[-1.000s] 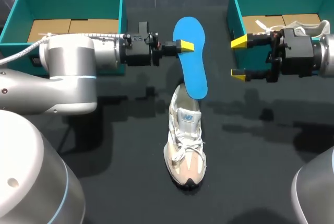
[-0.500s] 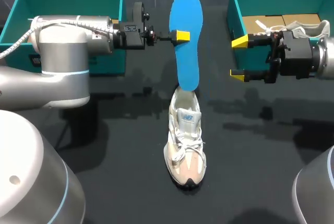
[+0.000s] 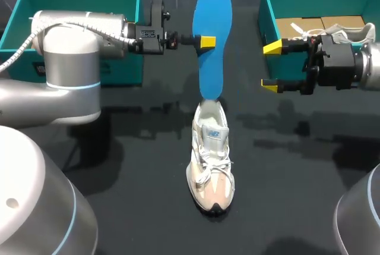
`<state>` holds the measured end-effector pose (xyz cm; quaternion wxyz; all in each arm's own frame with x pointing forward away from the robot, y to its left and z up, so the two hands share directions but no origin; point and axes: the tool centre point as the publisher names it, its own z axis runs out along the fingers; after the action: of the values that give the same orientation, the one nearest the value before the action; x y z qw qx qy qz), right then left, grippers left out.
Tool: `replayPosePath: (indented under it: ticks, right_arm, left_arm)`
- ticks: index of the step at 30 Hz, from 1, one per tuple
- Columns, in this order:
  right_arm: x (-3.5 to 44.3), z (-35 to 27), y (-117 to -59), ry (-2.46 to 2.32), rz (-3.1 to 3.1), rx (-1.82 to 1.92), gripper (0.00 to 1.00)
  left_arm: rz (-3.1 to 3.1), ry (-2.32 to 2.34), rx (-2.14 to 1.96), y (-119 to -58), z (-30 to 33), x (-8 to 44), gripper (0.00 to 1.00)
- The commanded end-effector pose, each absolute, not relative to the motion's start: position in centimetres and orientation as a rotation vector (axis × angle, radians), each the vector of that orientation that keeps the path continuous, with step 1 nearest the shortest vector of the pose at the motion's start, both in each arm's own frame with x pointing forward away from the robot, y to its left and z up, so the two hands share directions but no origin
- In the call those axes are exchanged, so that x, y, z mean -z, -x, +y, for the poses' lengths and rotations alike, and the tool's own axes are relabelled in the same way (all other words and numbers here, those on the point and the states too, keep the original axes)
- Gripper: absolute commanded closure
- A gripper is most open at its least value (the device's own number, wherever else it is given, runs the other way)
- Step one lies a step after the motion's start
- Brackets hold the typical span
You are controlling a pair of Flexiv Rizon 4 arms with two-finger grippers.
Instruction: Take the shoe out of the shoebox, open the shoe tongue, remove and reinsert the insole, then place the shoe into the shoebox
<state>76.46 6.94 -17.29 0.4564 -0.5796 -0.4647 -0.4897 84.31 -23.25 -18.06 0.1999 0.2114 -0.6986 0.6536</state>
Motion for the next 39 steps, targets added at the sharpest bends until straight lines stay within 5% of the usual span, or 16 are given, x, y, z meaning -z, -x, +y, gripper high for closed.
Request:
replayPosePath:
  ticks: [1,25,39]
  right_arm:
    - [17.3,7.1,-76.4,1.432,-1.146,1.207,0.0]
    - [17.3,7.1,-76.4,1.432,-1.146,1.207,0.0]
    - [17.3,7.1,-76.4,1.432,-1.146,1.207,0.0]
  left_arm:
    - [-1.956,-0.593,-1.826,-84.2,-23.2,18.0,1.0]
    - [-2.453,0.432,-2.327,-82.2,-22.4,15.3,1.0]
    - [-2.453,0.432,-2.327,-82.2,-22.4,15.3,1.0]
